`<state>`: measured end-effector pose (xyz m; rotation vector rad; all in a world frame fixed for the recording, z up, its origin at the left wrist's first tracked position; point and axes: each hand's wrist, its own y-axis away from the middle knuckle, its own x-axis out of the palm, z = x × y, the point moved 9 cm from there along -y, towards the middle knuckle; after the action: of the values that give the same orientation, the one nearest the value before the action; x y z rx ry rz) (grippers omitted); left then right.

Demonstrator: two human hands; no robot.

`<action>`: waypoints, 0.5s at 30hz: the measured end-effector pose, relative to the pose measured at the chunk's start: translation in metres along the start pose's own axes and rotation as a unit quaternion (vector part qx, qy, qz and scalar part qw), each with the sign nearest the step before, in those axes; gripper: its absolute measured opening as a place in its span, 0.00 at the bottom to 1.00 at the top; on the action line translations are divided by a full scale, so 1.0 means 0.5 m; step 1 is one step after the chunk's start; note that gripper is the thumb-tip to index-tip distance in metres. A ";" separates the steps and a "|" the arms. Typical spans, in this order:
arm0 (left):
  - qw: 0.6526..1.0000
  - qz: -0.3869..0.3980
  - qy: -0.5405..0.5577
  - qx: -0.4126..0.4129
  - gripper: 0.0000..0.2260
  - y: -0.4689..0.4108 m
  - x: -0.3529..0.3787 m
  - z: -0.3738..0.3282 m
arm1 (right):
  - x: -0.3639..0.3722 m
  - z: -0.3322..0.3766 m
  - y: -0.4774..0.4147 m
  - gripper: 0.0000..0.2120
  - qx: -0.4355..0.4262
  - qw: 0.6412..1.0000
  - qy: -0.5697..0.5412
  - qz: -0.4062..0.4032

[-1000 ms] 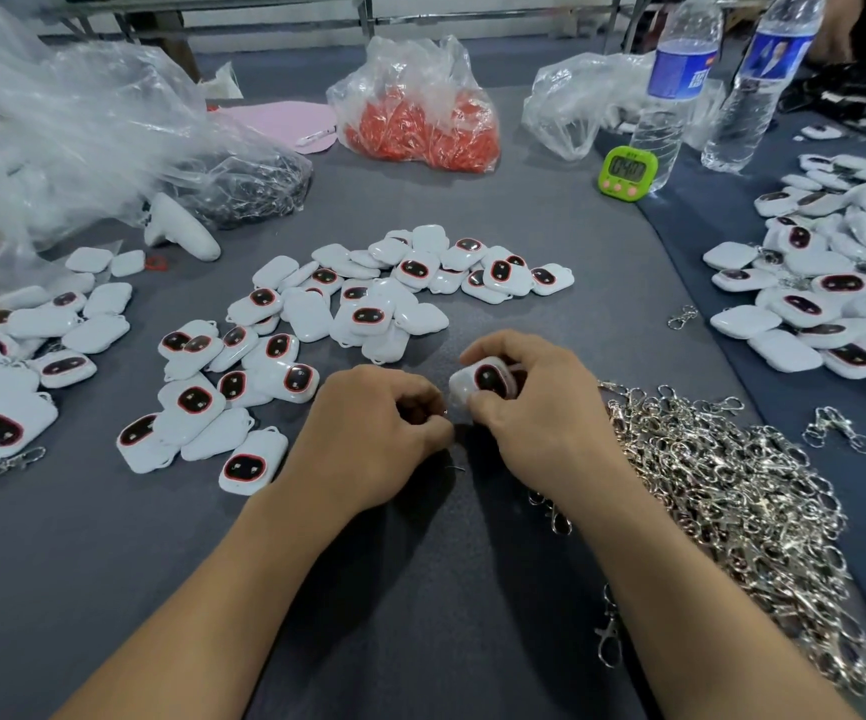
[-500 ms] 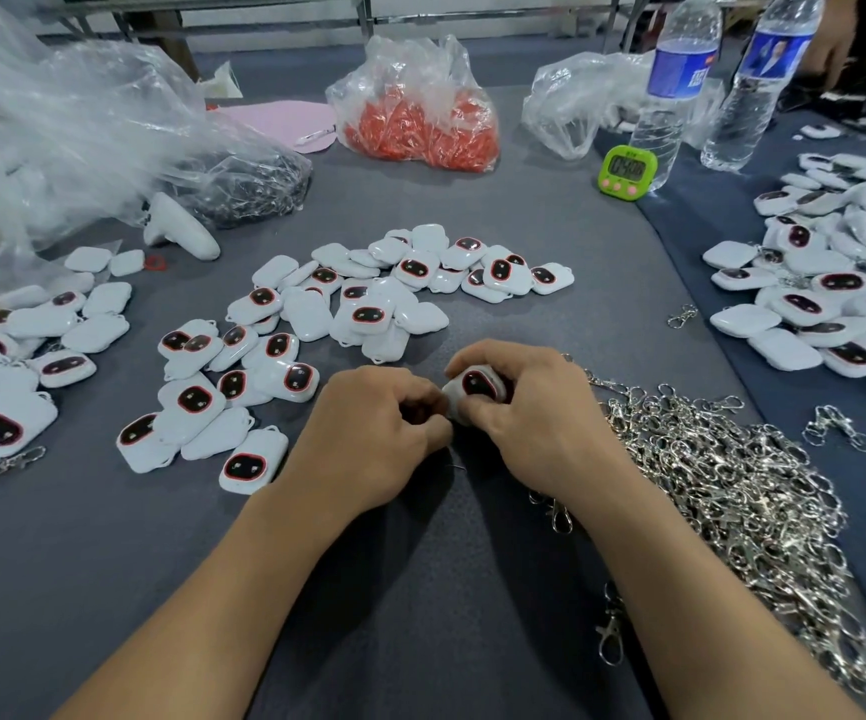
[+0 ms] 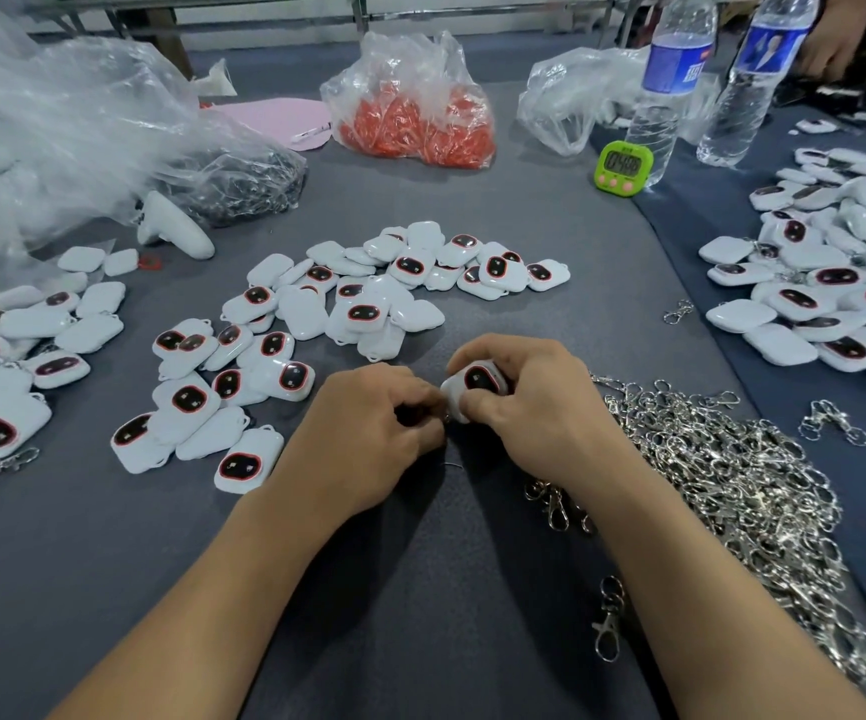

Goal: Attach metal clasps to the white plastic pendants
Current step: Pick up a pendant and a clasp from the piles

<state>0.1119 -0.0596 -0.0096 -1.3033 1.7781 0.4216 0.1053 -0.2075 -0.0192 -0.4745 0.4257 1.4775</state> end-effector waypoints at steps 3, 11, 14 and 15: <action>1.000 -0.017 -0.017 0.010 0.07 0.004 -0.005 -0.008 | -0.001 0.005 0.003 0.09 -0.002 1.000 0.005 0.000; 0.998 -0.048 -0.036 0.000 0.06 0.011 -0.010 -0.014 | -0.005 0.002 0.002 0.08 0.012 1.000 0.008 0.019; 0.998 -0.051 -0.029 -0.021 0.06 0.012 -0.010 -0.006 | -0.005 -0.002 0.002 0.07 0.016 1.000 0.004 0.024; 0.998 -0.051 -0.032 -0.027 0.05 0.012 -0.009 -0.003 | -0.004 -0.002 0.003 0.07 0.016 1.000 0.003 0.022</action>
<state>0.1063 -0.0558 -0.0065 -1.3965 1.6498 0.4524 0.1036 -0.2097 -0.0190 -0.4472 0.4657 1.5095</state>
